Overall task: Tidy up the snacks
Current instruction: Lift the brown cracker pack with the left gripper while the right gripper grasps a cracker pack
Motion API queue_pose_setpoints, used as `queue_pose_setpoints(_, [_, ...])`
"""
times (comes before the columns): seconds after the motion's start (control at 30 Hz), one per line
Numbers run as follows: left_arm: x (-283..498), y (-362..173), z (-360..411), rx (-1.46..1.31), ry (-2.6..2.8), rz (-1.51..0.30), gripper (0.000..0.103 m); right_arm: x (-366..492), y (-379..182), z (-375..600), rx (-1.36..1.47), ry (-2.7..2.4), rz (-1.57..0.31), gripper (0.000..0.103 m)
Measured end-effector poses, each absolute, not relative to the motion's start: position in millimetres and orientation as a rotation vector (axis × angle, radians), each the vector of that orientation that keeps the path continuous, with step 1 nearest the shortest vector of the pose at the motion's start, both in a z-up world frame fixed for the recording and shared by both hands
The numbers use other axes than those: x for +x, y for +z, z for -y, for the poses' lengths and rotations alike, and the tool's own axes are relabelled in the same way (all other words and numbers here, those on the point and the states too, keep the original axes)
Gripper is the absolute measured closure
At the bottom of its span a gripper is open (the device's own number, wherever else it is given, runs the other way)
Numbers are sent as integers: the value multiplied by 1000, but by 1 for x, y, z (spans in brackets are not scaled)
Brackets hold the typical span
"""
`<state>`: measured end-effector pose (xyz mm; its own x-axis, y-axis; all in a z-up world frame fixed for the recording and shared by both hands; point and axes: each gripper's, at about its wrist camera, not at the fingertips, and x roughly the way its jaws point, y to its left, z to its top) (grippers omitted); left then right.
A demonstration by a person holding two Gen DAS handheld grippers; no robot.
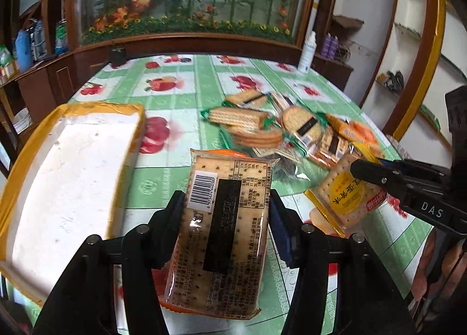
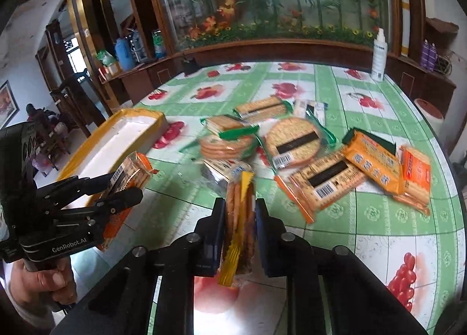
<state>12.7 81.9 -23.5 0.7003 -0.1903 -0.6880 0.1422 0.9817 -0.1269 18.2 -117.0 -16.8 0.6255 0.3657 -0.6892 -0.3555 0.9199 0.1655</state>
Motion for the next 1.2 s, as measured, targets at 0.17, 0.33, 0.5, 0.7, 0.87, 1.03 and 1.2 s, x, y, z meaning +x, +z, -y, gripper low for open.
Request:
queue_pose_setpoints(0.17, [-2, -3, -102, -105, -146, -716, 49, 17, -4, 107, 18, 456, -770, 84])
queue_pose_setpoints(0.33, [-15, 18, -133, -135, -75, -657, 49, 19, 16, 87, 11, 520, -735, 97])
queue_pose_setpoints(0.5, [-16, 18, -170, -172, 10, -652, 49, 30, 22, 52, -49, 559, -738, 95])
queue_pose_setpoints(0.7, [-17, 4, -192, -222, 42, -655, 49, 14, -8, 55, -172, 512, -757, 0])
queue_pose_setpoints(0.87, [-18, -3, -191, -230, 32, -660, 49, 16, -41, 82, -81, 426, -845, 0])
queue_pose_setpoints(1.03, [-16, -5, -192, -236, 33, -667, 49, 17, -61, 58, -144, 442, -901, 0])
queue_pose_setpoints(1.2, [-16, -9, -202, -254, 59, -674, 49, 19, -92, 33, -245, 451, -984, 4])
